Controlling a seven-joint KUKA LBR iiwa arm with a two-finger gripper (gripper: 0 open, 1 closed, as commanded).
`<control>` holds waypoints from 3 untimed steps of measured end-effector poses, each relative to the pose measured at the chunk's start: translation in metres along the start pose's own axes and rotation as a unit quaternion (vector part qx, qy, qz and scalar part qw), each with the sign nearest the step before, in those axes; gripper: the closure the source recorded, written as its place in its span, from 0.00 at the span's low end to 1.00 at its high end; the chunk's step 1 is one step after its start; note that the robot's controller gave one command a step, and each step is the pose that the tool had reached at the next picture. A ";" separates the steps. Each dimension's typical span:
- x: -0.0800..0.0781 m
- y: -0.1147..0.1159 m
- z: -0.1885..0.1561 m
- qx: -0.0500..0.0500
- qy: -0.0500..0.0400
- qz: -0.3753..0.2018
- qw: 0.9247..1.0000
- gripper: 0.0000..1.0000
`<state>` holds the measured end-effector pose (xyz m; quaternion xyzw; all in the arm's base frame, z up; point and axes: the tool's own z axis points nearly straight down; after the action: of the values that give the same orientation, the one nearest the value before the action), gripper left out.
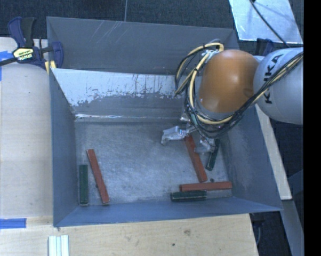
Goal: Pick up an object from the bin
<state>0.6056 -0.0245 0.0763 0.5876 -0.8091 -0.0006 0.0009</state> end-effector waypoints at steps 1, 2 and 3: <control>-0.001 -0.001 -0.003 0.002 -0.001 0.001 1.000 1.00; -0.001 -0.001 -0.002 0.001 -0.001 0.001 1.000 0.00; 0.027 -0.007 -0.060 0.005 -0.001 0.022 1.000 0.00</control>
Offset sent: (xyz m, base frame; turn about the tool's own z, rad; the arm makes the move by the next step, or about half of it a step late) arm 0.0000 0.0000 0.0000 0.0000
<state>0.6044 -0.0523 0.1365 0.5699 -0.8217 0.0026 -0.0032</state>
